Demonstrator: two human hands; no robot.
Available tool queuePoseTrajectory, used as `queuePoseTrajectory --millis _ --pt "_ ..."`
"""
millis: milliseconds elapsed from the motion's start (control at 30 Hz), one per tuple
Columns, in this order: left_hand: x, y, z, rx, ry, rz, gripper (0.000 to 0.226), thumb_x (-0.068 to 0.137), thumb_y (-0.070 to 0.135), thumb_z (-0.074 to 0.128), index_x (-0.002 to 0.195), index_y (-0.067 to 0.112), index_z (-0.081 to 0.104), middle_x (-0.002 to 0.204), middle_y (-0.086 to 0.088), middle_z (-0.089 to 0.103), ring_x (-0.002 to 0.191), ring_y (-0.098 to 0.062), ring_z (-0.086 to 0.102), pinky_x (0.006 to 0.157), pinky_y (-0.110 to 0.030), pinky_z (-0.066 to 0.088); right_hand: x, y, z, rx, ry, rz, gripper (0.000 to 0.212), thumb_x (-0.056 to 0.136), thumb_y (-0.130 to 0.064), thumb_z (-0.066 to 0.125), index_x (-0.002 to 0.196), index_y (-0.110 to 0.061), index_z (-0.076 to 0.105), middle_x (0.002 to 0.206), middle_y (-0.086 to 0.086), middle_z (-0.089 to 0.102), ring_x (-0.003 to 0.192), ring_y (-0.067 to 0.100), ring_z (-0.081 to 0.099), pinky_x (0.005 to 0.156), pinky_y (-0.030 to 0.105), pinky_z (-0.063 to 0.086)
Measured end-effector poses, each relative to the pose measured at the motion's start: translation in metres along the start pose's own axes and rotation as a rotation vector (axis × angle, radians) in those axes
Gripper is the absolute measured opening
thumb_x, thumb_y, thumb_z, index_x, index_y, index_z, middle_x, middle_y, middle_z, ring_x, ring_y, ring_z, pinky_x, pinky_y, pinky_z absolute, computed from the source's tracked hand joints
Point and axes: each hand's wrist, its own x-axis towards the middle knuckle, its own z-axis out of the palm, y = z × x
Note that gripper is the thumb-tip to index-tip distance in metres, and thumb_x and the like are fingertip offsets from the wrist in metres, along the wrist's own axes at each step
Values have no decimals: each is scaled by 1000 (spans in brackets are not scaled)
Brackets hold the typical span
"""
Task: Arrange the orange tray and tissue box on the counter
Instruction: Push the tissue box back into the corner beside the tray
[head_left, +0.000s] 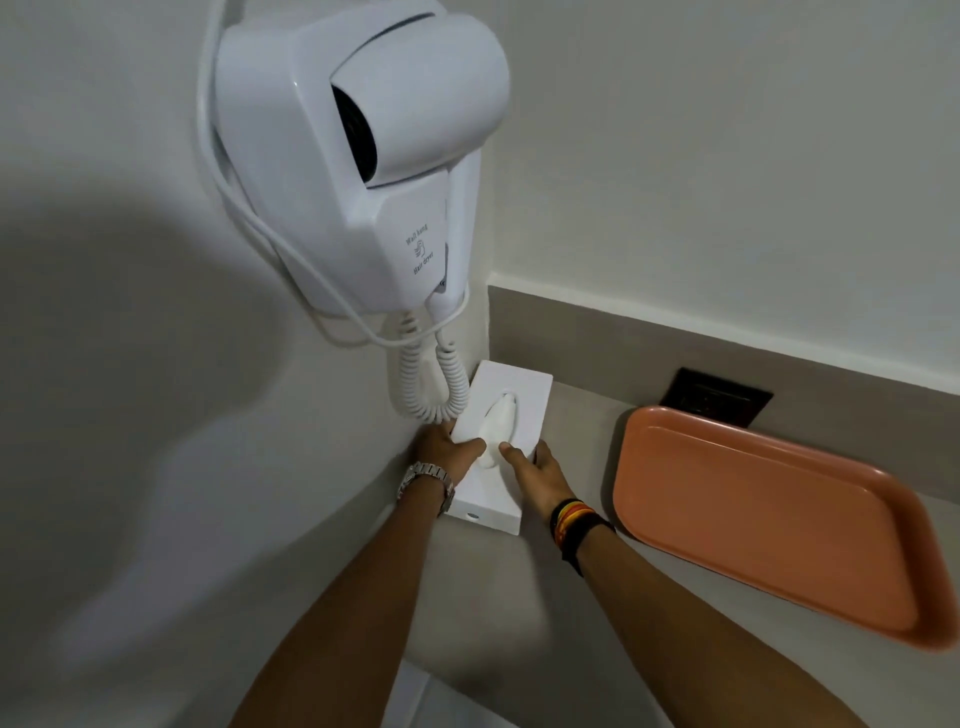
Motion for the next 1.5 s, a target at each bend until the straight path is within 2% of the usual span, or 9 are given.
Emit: queuePoseTrajectory --millis 100,233,333,400,500,600,733,933,1500 --pt "11 -4 2 -46 -16 -10 46 74 19 67 120 21 67 114 -6 75 79 -14 62 70 -28 53 6 -2 0 -12 -1 -21 60 95 -52 57 146 -25 40 144 1 55 117 22 56 102 37 44" --pt "13 -4 7 48 15 63 62 79 22 63 140 22 56 133 -7 67 113 -30 65 92 -38 56 -6 -1 -2 -52 -13 -89 58 99 -51 50 149 -27 37 149 0 53 124 22 55 107 36 42" --pt "-6 -19 18 322 92 167 66 97 26 52 159 17 32 164 -8 37 148 -31 40 117 -37 36 -33 16 -4 -233 58 -238 61 103 -48 42 156 -22 30 162 2 39 146 23 38 122 41 30" --pt "-29 -40 28 581 144 279 63 104 35 40 162 15 23 172 -8 17 158 -30 17 128 -41 13 -55 38 -10 -505 141 -343 65 104 -51 34 159 -18 24 168 4 23 155 22 21 127 39 18" --pt "-77 -72 43 738 161 444 65 106 39 32 163 14 15 173 -9 2 160 -31 -4 129 -44 -5 -89 75 -27 -850 184 -492 65 105 -52 26 161 -23 16 171 4 7 158 23 5 128 40 5" --pt "-116 -88 61 802 118 560 68 104 37 34 163 13 9 172 -9 -3 159 -32 -7 130 -50 -2 -115 106 -41 -1062 162 -538 67 103 -57 26 161 -26 15 171 6 -3 158 26 -6 127 51 -1" --pt "-134 -88 81 914 82 547 73 103 38 31 163 12 0 172 -10 -10 160 -30 -8 129 -52 -3 -133 130 -56 -1201 98 -460 77 97 -67 22 162 -26 13 170 10 -10 156 30 -14 124 58 -8" --pt "-123 -81 89 939 63 469 82 102 43 35 162 12 -11 171 -7 -19 159 -25 -14 129 -47 -8 -138 150 -72 -1240 67 -360 82 92 -76 8 161 -33 -1 169 10 -15 156 29 -19 122 55 -15" --pt "-101 -63 71 918 -12 403 89 101 51 40 162 15 -14 170 -9 -25 159 -30 -14 129 -51 -6 -140 142 -74 -1222 46 -329 81 93 -75 12 161 -34 0 170 9 -11 156 28 -16 122 55 -16"
